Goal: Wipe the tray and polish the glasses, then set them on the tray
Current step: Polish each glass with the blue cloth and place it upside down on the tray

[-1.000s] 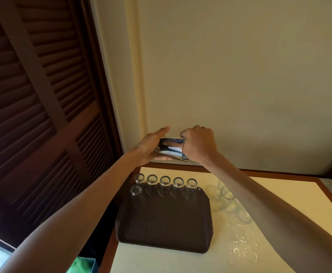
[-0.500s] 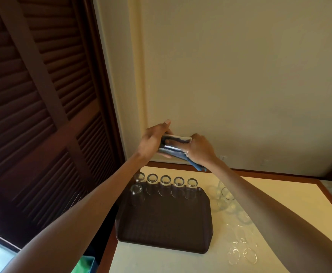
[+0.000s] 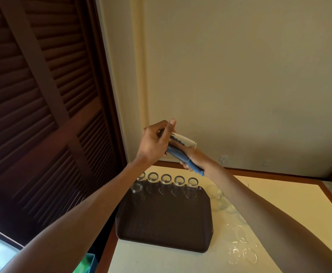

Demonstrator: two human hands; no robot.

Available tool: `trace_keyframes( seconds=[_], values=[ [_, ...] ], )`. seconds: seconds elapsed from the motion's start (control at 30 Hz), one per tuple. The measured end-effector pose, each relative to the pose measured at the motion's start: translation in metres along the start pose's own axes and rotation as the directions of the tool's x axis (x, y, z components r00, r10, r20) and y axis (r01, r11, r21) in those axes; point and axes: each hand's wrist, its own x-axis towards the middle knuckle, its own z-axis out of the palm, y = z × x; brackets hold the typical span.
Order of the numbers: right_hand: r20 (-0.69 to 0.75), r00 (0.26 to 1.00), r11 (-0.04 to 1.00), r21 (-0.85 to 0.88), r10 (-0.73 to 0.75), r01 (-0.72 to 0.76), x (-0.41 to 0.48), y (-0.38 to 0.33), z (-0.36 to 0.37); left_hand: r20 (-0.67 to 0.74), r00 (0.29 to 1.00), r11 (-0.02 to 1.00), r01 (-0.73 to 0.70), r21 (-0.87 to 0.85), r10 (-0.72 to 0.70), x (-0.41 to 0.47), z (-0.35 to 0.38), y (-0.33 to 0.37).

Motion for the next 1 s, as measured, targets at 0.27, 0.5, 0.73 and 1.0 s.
trace_keyframes(
  seconds=[0.27, 0.5, 0.73, 1.0],
  values=[
    [-0.082, 0.824, 0.05, -0.997, -0.561, -0.064, 0.005, -0.008, -0.031, 0.409, 0.677, 0.708, 0.699, -0.099, -0.611, 0.008, -0.002, 0.003],
    [-0.336, 0.905, 0.777, -0.629, -0.26, -0.01, 0.006, 0.008, -0.023, 0.153, 0.944, 0.954, 0.299, -0.029, -0.291, 0.01, 0.006, 0.002],
    [-0.273, 0.957, 0.819, -0.569, -0.097, -0.079, 0.017, 0.006, -0.03, 0.109, 0.981, 0.979, 0.172, -0.107, -0.16, 0.008, 0.009, -0.005],
    [-0.237, 0.847, 0.242, -0.961, -0.475, -0.134, 0.011, -0.007, -0.038, 0.186, 0.877, 0.882, 0.463, -0.087, -0.442, 0.013, 0.011, -0.003]
  ],
)
